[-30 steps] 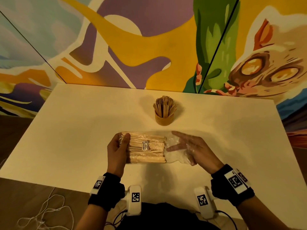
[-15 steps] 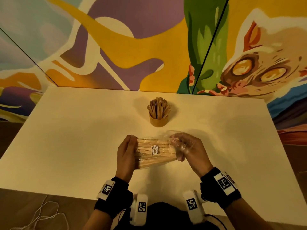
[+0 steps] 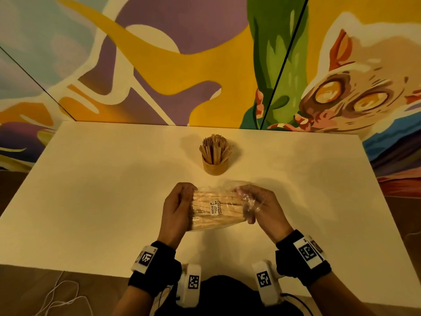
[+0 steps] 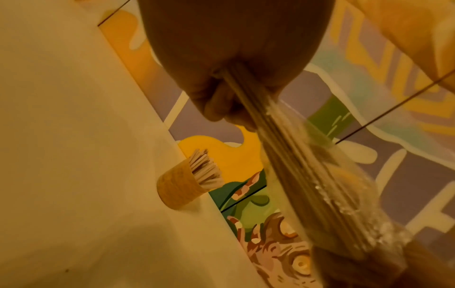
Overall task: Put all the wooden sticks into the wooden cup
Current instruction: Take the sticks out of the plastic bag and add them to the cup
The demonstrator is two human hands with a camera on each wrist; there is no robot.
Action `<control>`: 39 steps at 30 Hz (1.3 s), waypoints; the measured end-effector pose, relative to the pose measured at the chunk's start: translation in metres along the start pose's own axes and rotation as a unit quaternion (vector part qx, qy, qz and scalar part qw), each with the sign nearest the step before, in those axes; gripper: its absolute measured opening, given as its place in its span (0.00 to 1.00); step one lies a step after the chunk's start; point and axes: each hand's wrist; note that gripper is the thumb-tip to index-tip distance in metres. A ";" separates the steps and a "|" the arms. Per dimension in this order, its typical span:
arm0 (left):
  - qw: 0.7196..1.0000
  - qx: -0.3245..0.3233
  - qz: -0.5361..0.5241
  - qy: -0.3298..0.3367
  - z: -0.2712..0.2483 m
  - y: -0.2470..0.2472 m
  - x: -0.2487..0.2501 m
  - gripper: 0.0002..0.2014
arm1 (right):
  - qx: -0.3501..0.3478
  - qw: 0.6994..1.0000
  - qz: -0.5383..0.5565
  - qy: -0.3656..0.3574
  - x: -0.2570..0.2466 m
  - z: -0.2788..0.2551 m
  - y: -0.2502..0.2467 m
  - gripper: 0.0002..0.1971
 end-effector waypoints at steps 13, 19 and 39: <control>0.997 -0.073 0.004 0.004 -0.007 -0.003 0.008 0.08 | -0.005 0.999 -0.040 -0.006 0.003 0.005 0.001 0.12; 0.998 0.028 -0.063 0.009 -0.004 -0.004 0.003 0.08 | 0.061 0.995 0.076 -0.009 0.005 0.005 0.000 0.16; 0.999 0.030 0.034 -0.015 0.002 -0.021 -0.018 0.11 | 0.123 0.985 0.114 -0.035 0.001 0.007 -0.013 0.02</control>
Point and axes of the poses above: each hand's wrist, its own z-axis towards the middle knuckle, its own y-axis out of the palm, x = y × z, and after that the axes turned 7 degrees about y, right-handed
